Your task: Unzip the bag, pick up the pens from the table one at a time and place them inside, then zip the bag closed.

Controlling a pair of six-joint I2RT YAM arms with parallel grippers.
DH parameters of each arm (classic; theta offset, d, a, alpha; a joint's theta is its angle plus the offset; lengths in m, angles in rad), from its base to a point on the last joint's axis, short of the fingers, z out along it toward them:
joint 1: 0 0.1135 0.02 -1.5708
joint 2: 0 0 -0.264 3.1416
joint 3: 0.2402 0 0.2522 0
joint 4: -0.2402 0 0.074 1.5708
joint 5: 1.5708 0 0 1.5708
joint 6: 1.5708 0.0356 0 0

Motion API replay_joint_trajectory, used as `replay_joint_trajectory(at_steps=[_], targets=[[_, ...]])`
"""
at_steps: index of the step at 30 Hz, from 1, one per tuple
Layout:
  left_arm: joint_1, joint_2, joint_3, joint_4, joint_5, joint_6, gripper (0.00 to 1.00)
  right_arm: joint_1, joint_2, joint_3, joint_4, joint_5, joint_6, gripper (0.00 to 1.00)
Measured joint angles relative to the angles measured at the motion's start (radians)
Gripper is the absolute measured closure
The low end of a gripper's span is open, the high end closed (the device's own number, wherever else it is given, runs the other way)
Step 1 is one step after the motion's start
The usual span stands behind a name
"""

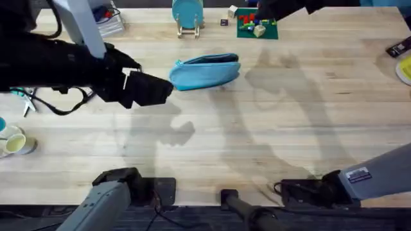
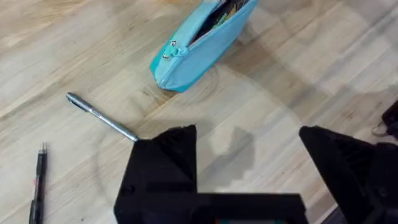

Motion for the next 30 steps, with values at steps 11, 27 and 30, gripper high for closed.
replay_joint_trajectory(at_steps=[11,27,30], targets=[[0.000,0.000,0.000,0.000,0.000,0.000,0.005,0.000,0.059,0.000,0.009,0.004,-0.344,0.971],[0.000,0.000,0.000,0.000,0.000,0.000,0.006,0.007,0.216,0.000,0.091,0.008,-0.446,0.971],[0.000,0.000,0.000,0.000,0.000,0.000,0.006,0.017,0.246,0.000,0.099,0.008,-0.446,0.971]])
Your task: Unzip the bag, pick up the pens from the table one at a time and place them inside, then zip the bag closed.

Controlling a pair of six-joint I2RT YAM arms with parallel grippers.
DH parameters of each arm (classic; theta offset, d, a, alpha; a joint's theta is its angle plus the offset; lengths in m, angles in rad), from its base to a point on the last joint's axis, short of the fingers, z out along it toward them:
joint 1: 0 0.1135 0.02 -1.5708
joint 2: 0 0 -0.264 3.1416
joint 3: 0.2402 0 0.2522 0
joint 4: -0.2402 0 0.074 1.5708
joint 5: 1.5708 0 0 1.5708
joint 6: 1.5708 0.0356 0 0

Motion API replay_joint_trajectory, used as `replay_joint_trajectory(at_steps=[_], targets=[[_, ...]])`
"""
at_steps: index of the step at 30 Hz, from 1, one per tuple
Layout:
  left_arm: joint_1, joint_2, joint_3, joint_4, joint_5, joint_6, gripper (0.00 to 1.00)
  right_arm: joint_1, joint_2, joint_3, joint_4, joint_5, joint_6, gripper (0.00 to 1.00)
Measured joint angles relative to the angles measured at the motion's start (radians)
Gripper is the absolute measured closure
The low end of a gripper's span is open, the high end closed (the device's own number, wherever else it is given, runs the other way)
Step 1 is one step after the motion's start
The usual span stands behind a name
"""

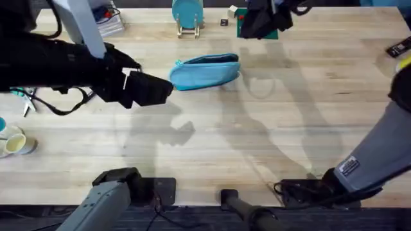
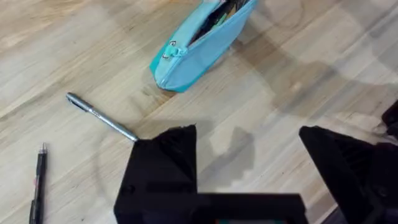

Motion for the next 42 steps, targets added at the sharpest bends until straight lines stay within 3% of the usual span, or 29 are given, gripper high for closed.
replay_joint_trajectory(at_steps=[14,42], targets=[[0.000,0.000,0.000,0.000,0.000,0.000,0.007,0.049,0.113,0.000,0.000,0.002,0.000,0.971],[0.000,0.000,0.000,0.000,0.000,0.000,0.005,0.065,0.155,0.000,-0.039,0.004,0.000,0.971]])
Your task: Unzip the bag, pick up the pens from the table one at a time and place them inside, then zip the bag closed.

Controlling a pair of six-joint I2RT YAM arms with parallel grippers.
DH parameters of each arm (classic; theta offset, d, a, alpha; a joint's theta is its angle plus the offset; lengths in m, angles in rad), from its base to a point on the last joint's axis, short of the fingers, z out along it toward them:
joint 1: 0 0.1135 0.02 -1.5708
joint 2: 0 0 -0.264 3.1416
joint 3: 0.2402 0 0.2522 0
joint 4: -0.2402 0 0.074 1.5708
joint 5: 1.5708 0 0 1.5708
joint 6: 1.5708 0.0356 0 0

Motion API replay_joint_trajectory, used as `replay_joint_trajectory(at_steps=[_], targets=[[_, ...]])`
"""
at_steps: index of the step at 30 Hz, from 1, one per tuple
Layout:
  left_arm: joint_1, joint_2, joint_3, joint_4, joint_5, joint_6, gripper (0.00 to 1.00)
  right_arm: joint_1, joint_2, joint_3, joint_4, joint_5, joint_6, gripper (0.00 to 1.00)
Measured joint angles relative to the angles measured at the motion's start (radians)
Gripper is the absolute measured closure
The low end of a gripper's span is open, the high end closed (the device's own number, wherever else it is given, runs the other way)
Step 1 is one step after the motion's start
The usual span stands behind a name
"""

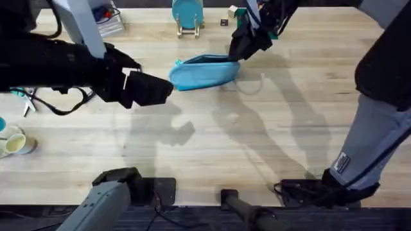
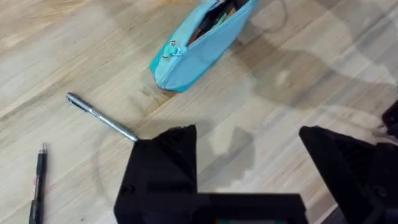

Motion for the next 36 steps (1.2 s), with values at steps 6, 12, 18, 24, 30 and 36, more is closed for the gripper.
replay_joint_trajectory(at_steps=[6,12,18,24,30,36], targets=[[0.000,0.000,0.000,0.000,0.000,0.000,0.006,0.013,0.010,0.000,0.000,0.001,0.000,0.971],[0.000,0.000,0.000,0.000,0.000,0.000,0.006,0.029,0.028,0.000,0.001,0.000,0.000,0.971],[0.000,0.000,0.000,0.000,0.000,0.000,0.006,0.044,0.086,0.000,0.004,0.000,0.000,0.971],[0.000,0.000,0.000,0.000,0.000,0.000,0.006,0.046,0.092,0.000,0.004,0.000,0.000,0.971],[0.000,0.000,0.000,0.000,0.000,0.000,0.006,0.046,0.092,0.000,0.002,-0.001,0.000,0.351],[0.000,0.000,0.000,0.000,0.000,0.000,0.005,0.046,0.093,-0.002,0.020,0.000,-0.003,0.006]])
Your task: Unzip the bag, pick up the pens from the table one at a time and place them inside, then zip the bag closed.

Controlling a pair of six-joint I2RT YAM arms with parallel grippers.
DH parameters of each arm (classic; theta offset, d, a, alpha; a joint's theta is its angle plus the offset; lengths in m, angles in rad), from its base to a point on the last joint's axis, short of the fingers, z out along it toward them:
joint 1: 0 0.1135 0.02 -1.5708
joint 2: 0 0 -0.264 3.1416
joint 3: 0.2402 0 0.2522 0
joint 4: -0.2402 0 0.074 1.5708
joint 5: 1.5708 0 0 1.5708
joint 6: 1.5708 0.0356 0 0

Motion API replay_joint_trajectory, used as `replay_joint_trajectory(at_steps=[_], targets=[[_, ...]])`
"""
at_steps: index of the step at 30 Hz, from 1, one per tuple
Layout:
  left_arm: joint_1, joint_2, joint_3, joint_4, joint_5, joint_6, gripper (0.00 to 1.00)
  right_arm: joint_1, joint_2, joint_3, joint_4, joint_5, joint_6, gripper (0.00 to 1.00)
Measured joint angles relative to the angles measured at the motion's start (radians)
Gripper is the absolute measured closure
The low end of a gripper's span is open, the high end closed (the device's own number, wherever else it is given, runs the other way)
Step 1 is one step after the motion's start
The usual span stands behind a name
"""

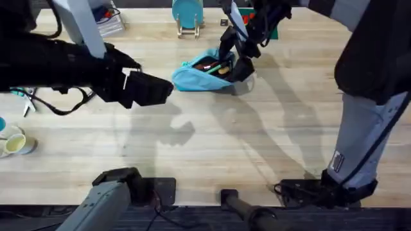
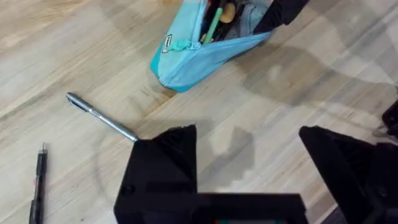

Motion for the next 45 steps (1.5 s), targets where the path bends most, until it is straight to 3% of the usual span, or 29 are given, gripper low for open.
replay_joint_trajectory(at_steps=[15,27,45], targets=[[0.000,0.000,0.000,0.000,0.000,0.000,0.006,0.000,-0.006,0.021,0.003,0.003,0.042,0.004],[0.000,0.000,0.000,0.025,0.000,0.000,0.006,0.000,-0.164,0.037,0.005,0.007,0.060,0.004],[0.000,0.000,0.000,0.033,0.000,0.000,0.005,-0.026,-0.283,0.038,-0.008,0.007,0.060,0.004]])
